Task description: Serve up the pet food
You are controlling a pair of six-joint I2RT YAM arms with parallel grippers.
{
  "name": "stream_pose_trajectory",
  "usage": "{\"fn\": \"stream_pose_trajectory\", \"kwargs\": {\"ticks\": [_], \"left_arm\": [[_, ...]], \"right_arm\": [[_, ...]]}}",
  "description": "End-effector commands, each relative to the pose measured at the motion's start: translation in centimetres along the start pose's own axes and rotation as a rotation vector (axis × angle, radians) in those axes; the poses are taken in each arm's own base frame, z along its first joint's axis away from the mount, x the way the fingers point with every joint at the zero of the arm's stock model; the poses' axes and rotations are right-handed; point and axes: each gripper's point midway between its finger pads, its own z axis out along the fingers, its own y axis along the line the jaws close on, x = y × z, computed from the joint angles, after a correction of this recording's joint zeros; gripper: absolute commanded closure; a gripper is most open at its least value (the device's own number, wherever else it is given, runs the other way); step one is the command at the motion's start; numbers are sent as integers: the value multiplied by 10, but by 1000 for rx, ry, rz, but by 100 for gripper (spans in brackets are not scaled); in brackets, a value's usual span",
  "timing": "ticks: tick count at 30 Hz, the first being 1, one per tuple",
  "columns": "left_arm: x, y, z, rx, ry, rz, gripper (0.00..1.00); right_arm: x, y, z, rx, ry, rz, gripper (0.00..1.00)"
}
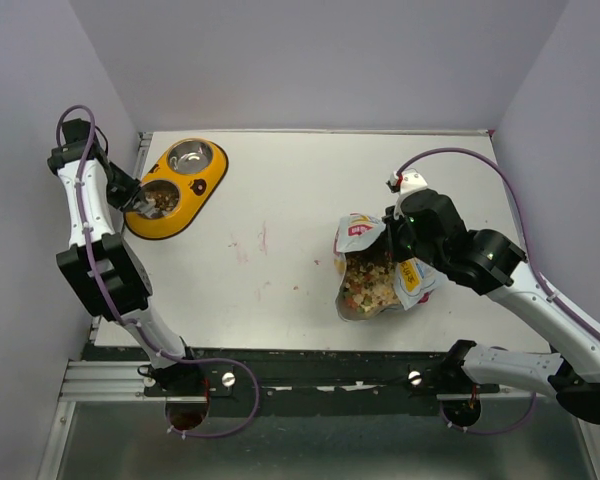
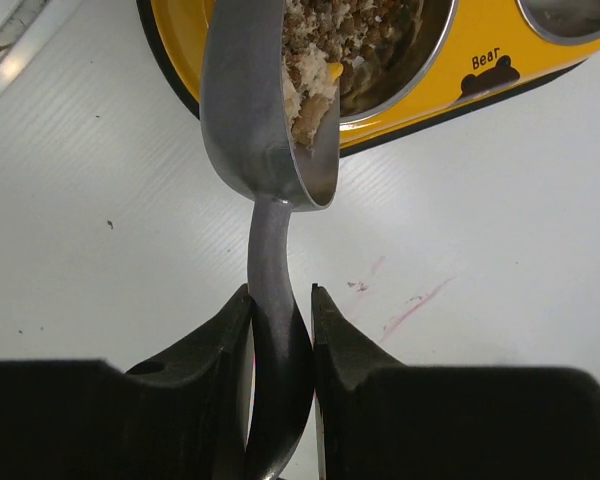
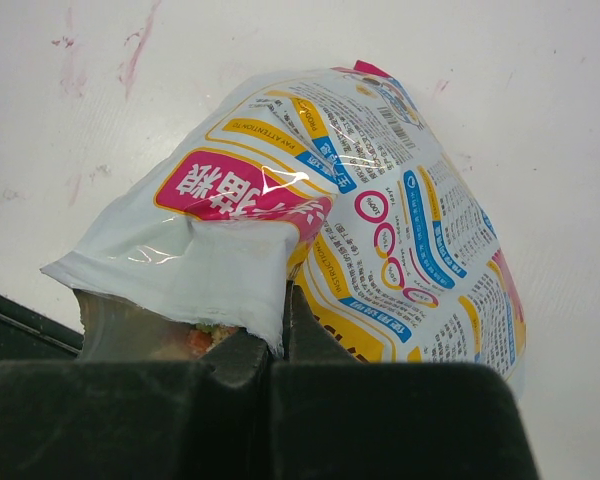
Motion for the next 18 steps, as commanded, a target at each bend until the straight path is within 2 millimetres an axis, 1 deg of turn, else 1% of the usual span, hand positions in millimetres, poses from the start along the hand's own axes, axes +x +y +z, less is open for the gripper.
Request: {"fn": "stream_pose_trajectory", "kwargs": {"ticks": [1,2,3,6,13,18], "left_arm": [[-5,3,-8,-142,-27,129,100],[-4,1,-9,-157,-19,149,100],[-7,4,-9,-198,-27,170,100],[-7,4,-9,-249,-34,227,100],[-7,4,-9,-323,-38,337,100],[-9,-2,-10,-352,-59,432,100]], "right_arm": [[-45,5,-10,-25,-179,73,99],[-46,6,-11,-28,-180,70,99],[-46,7,-11,-30,-179,72,99],[-47,7,-11,-30,-179,72,99],[-48,8,-12,-34,-178,71,99],[-49,9,-12,-41,-179,74,99]]}}
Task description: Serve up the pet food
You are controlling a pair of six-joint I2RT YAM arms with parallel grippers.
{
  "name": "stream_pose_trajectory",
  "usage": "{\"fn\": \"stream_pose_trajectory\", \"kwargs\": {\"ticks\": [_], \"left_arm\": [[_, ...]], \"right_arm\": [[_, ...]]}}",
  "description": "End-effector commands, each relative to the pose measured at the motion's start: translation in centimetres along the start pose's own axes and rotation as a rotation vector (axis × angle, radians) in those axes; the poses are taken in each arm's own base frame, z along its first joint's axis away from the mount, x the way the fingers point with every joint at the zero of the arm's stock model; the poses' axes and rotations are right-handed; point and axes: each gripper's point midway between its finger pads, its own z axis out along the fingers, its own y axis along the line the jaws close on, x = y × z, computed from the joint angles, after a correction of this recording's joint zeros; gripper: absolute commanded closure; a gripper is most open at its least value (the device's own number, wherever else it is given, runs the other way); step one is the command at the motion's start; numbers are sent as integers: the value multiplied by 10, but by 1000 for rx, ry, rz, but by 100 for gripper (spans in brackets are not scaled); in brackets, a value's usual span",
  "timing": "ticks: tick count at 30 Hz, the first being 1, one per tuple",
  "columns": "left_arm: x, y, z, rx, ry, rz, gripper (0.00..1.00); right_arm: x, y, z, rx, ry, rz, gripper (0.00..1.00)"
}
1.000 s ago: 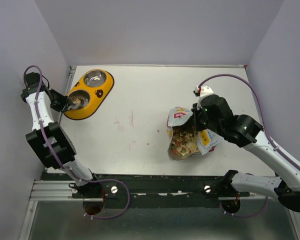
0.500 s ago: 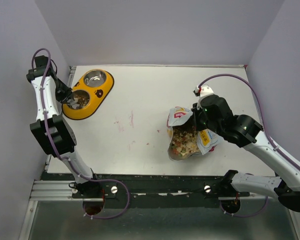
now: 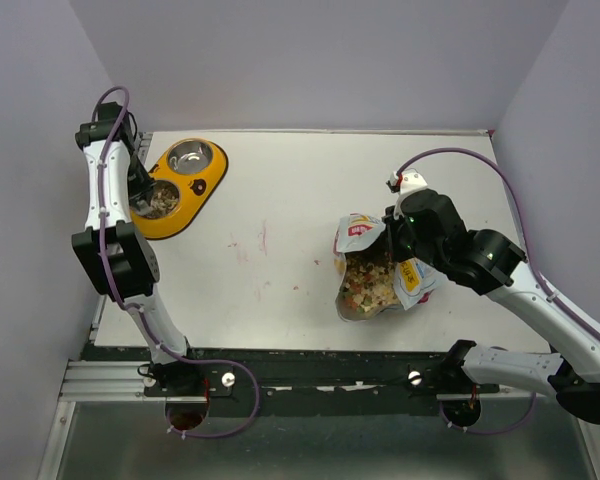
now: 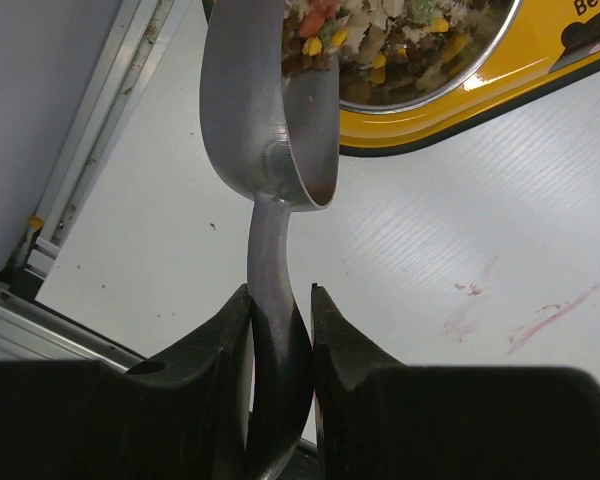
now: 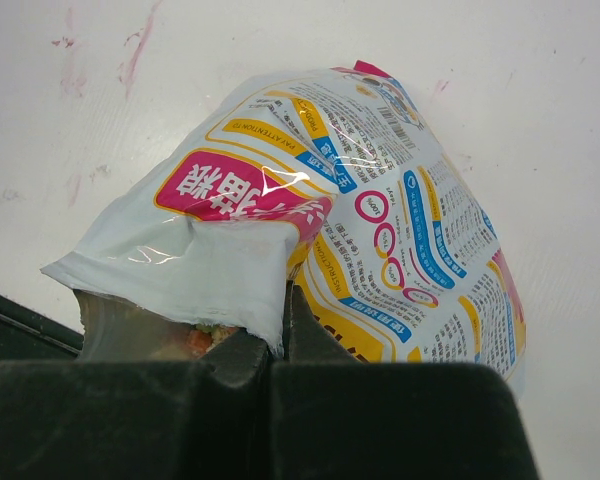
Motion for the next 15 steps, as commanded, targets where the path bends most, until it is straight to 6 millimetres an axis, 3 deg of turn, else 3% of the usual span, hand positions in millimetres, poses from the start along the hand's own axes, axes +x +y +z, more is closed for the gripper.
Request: {"fn": "stream_pose_trajectory", "kwargs": {"ticks": [1,15], "left_arm": [[-8,7,-8,-96,-49,116,100],[-8,-8,-12,-215,-102,280,100]], "right_arm": [[-49,9,-12,-40,-176,76,99],[-50,11,-14,-50,-171,73,99]]}}
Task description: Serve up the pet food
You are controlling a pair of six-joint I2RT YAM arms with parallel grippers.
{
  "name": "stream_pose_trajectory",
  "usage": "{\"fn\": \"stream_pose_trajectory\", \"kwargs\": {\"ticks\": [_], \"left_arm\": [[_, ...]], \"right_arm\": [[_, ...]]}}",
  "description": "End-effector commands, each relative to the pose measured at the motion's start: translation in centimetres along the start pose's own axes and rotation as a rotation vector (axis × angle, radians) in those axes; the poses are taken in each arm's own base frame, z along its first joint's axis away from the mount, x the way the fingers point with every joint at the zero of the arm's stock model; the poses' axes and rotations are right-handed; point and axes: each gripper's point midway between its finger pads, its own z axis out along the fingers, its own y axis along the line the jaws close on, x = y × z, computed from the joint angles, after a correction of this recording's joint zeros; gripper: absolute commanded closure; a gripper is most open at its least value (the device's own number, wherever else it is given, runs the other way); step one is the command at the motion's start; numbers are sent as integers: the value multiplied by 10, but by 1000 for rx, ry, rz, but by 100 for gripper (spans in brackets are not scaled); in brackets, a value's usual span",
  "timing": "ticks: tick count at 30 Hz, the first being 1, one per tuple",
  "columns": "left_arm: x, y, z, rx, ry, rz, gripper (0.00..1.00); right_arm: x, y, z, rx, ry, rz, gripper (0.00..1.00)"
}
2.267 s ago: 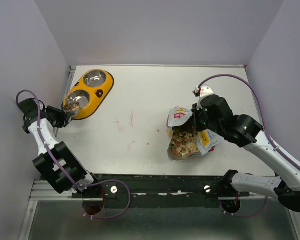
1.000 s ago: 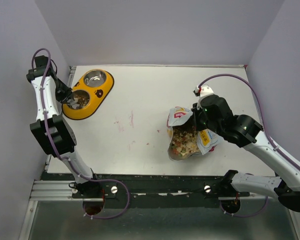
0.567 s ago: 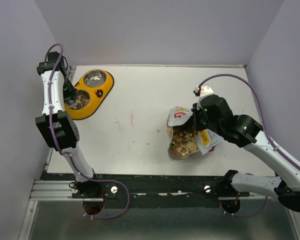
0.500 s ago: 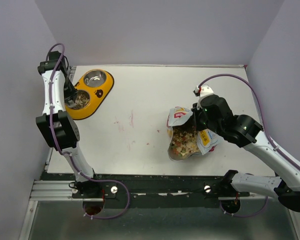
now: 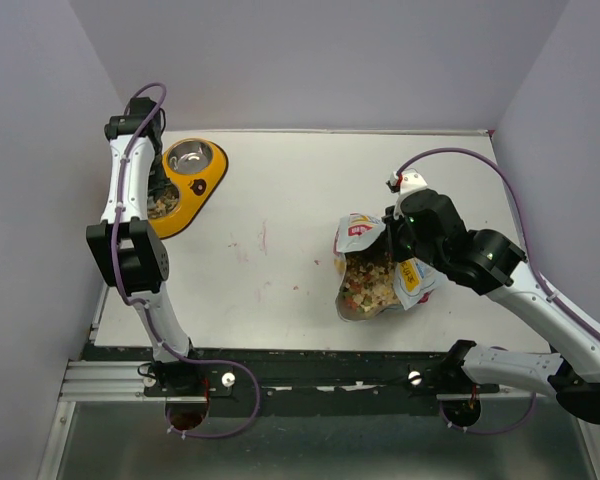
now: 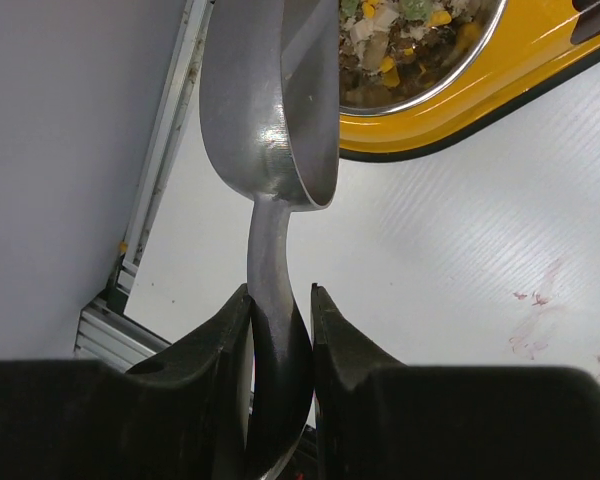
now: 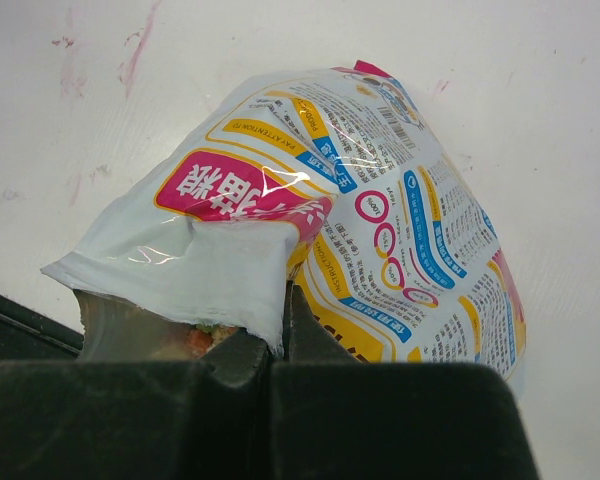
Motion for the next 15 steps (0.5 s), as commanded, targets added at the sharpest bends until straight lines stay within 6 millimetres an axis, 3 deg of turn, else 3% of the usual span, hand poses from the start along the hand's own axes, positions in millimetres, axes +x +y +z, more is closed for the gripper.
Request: {"fn": "stream_pose_trajectory", "kwargs": {"ticks": [1,8,15], "left_arm": [[-6,6,-6,-70,-28,48,100],[-3,3,-14,-39,-47,43,100],[-6,-5,-46,146,-111,-84,100]], "right_arm": [[-50,11,-15,-49,-170,72,99],[-51,10,-15,-43,-170,78,99],[-54,12,-17,-48,-162,83,99]]}}
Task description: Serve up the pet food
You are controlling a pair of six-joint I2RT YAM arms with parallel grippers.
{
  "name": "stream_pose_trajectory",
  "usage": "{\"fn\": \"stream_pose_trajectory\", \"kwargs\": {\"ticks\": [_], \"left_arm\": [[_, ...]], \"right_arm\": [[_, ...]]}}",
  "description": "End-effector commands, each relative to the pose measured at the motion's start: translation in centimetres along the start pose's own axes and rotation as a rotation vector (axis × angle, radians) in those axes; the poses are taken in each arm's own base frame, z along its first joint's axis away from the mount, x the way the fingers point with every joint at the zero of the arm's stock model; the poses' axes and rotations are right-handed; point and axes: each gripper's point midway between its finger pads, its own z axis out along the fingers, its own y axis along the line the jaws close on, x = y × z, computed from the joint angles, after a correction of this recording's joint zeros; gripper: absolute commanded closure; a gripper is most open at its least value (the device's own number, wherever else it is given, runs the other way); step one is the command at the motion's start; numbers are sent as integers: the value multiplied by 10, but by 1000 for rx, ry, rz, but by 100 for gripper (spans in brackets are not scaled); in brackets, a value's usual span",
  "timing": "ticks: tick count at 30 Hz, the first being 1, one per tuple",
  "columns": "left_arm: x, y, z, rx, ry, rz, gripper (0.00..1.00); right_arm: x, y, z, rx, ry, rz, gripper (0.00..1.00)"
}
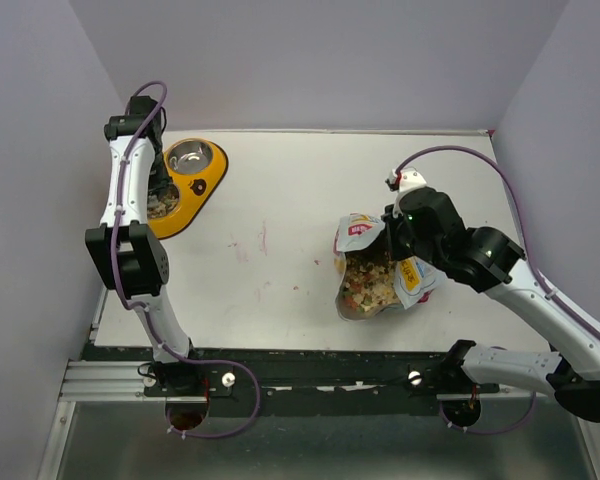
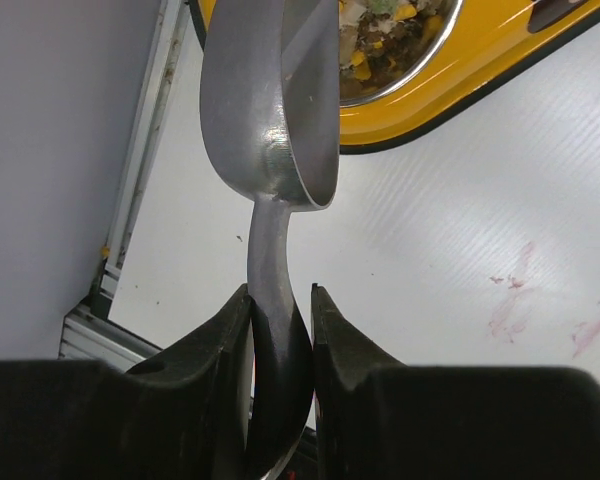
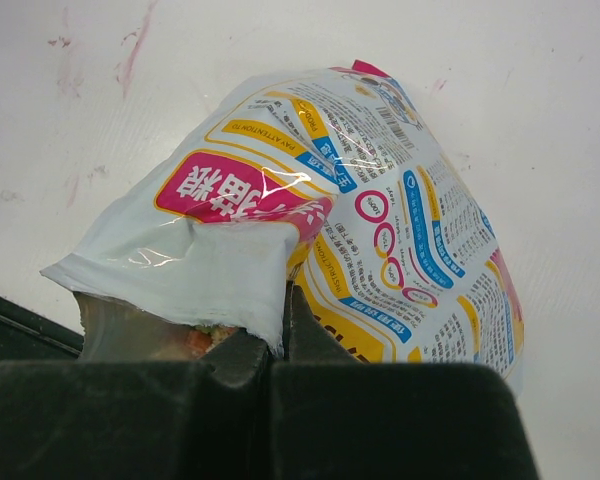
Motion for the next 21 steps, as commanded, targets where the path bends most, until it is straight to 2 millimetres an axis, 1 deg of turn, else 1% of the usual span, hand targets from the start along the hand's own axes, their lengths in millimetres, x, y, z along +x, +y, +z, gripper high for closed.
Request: {"fn": "stream_pose_trajectory", "kwargs": {"ticks": [1,5,6,7,8,9,11,12,13,14,15,16,17,19,21], "left_arm": [[-6,3,-45,140,-103,-120,100],[-1,12,-58,191,-149,-227,100],[2,11,-62,225,-160,-251,100],[3,11,-71,266,-186,-280,100],[5,7,-80,325,-212,-292,100],[9,-4,-86,404,-217,-302,100],[15,-22,-108,560,-260,-305,100],[20,-28,-120,627,-280,-314,100],[27,-39,-129,713,-285,-332,100],[31,-49,-143,812,-317,-346,100],[42,-60,-153,917,-320,-352,100],[49,-68,-176,1028,-374,-345,100],[60,-74,-184,1098,-390,-333,100],[81,-82,-208,1213,-454,-274,100],[110,-92,-228,1332,-461,-210,100]], "right_arm": [[-53,10,-18,-47,-167,83,99],[-60,8,-23,-28,-170,80,99],[-61,6,-24,-17,-170,81,99],[-63,5,-24,-10,-169,82,99],[-64,3,-26,-2,-172,86,99],[-67,3,-27,4,-175,90,99],[-71,2,-28,15,-178,102,99],[-73,2,-28,19,-175,104,99],[-75,2,-27,27,-170,107,99],[-76,1,-25,43,-162,112,99],[-78,0,-23,56,-154,108,99],[-80,-1,-21,75,-150,107,99],[-81,-4,-20,98,-145,106,99],[-86,-7,-19,128,-145,99,99],[-91,-8,-17,141,-152,88,99]]}}
